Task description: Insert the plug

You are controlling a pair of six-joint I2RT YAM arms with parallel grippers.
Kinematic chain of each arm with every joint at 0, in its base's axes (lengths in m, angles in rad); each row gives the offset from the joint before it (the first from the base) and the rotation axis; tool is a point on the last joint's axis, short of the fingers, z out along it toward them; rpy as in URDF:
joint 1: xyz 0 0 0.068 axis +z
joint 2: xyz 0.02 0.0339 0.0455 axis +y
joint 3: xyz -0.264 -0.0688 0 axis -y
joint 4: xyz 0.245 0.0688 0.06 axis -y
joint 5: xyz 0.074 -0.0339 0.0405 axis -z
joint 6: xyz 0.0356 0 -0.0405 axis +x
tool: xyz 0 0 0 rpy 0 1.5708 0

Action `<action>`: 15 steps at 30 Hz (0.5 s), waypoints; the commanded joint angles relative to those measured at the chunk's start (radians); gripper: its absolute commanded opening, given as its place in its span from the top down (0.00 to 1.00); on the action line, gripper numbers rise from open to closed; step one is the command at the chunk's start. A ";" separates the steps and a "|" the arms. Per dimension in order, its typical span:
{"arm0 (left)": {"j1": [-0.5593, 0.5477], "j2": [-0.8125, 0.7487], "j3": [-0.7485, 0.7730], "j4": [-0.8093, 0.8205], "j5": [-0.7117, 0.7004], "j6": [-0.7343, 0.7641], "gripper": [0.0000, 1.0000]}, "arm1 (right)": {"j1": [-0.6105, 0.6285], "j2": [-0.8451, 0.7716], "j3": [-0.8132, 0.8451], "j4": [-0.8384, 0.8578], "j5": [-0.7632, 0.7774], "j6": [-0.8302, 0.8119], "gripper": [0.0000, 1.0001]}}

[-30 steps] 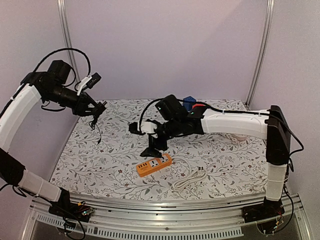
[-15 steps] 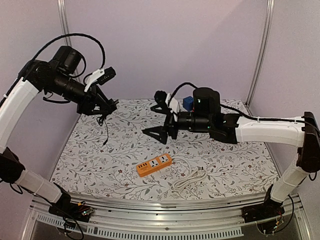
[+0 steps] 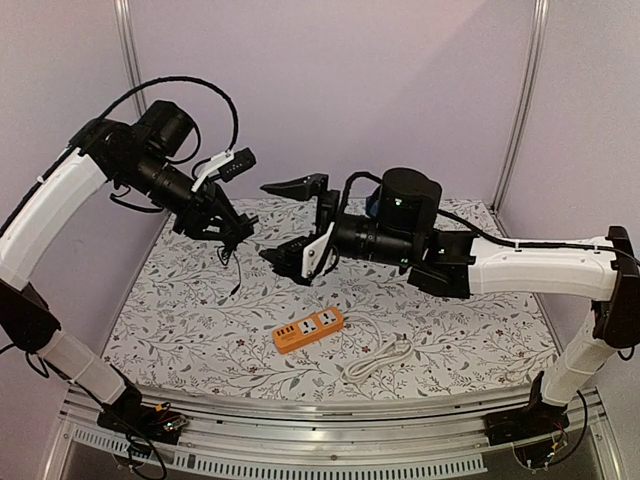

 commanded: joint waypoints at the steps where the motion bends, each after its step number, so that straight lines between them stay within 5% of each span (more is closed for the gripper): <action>1: -0.028 -0.011 -0.031 -0.112 0.025 0.004 1.00 | 0.011 0.099 0.101 -0.084 0.064 -0.217 0.01; 6: -0.030 -0.008 -0.038 -0.110 0.050 0.006 1.00 | 0.015 0.146 0.184 -0.215 0.083 -0.322 0.03; 11: -0.031 0.001 -0.048 -0.103 0.072 0.010 1.00 | 0.018 0.163 0.212 -0.258 0.098 -0.387 0.29; 15: -0.033 0.010 -0.062 -0.089 0.053 0.005 1.00 | 0.020 0.177 0.225 -0.259 0.086 -0.396 0.38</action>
